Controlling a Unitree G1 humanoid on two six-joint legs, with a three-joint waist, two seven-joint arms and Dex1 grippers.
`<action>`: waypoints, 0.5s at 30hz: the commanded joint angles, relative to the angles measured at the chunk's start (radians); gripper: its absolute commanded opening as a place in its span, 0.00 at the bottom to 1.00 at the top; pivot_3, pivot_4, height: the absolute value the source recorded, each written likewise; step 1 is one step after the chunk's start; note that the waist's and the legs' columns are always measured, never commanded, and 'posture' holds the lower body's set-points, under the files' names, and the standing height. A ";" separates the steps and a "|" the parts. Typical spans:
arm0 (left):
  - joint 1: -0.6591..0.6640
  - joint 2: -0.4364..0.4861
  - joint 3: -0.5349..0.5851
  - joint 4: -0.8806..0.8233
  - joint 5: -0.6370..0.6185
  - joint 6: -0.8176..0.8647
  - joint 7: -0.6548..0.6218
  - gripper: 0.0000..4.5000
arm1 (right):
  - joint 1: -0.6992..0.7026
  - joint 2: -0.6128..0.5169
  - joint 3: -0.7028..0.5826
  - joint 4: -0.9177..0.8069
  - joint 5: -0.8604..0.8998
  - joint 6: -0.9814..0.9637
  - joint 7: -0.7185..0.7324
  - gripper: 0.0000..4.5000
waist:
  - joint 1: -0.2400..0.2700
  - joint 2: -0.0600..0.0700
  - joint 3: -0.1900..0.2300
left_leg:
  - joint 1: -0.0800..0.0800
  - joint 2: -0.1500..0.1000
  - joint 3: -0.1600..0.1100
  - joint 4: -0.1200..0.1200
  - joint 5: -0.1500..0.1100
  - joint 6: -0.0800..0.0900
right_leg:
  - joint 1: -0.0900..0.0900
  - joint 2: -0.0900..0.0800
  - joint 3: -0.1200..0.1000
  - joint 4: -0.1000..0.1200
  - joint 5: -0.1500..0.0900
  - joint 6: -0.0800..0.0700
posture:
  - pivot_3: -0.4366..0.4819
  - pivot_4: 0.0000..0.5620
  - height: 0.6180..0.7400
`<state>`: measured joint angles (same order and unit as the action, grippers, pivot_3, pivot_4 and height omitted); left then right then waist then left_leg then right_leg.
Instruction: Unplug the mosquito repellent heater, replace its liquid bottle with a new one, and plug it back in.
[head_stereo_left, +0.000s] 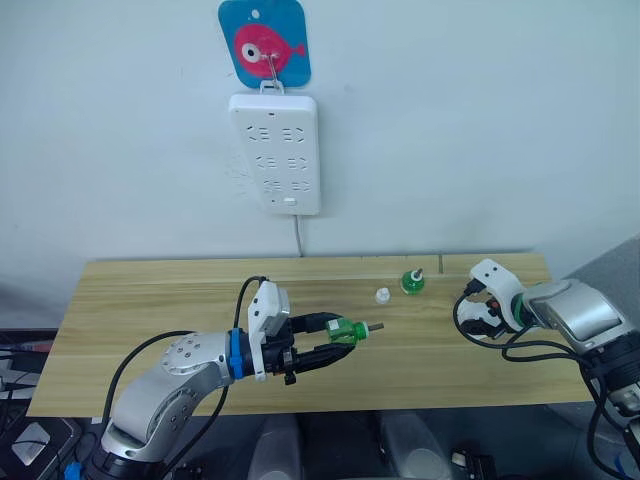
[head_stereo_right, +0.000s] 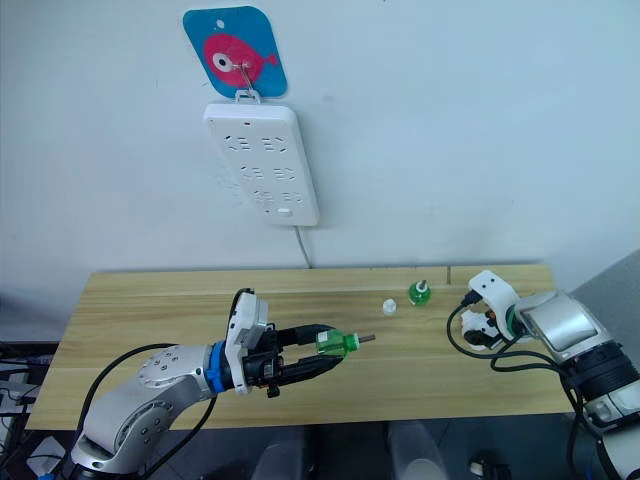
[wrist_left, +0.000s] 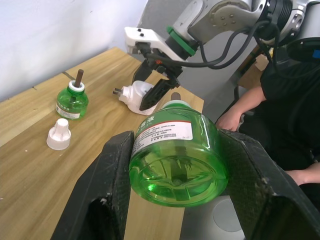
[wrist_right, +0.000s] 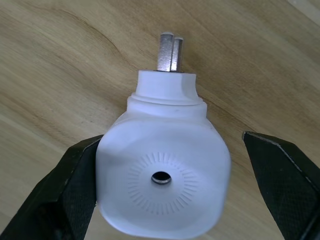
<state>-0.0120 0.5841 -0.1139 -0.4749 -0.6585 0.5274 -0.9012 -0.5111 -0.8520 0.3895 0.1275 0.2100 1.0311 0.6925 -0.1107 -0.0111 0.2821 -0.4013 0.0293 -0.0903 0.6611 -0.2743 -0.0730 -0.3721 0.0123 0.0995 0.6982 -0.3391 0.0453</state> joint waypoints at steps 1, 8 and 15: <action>-0.004 -0.001 0.003 -0.051 -0.008 0.000 0.004 0.51 | -0.005 0.002 -0.007 0.001 -0.027 -0.009 0.025 0.87 | 0.000 0.000 0.001 | 0.000 0.000 0.000 0.000 0.000 0.000 | 0.000 0.000 0.000 0.000 0.000 0.000 | 0.35 0.50 1.00; -0.041 -0.001 0.004 -0.036 -0.015 0.017 0.002 0.51 | 0.016 -0.006 -0.060 -0.054 -0.021 0.020 0.052 0.66 | 0.001 0.000 0.001 | 0.000 0.000 0.000 0.000 0.000 0.000 | 0.000 0.000 0.000 0.000 0.000 0.000 | 0.33 0.46 1.00; -0.152 0.001 0.041 0.023 -0.100 0.078 -0.044 0.51 | 0.094 -0.114 -0.336 -0.318 0.143 0.148 0.137 0.66 | 0.003 0.002 -0.002 | -0.001 0.000 0.000 0.001 0.000 0.000 | -0.001 -0.002 -0.001 0.000 0.000 0.000 | 0.29 0.33 1.00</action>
<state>-0.1490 0.5858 -0.0972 -0.4469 -0.7145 0.5947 -0.9235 -0.4272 -0.9440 0.1349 -0.1132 0.3009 1.1464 0.7992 -0.1079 -0.0091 0.2799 -0.4028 0.0293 -0.0908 0.6620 -0.2740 -0.0736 -0.3731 0.0103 0.0978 0.6985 -0.3388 0.0459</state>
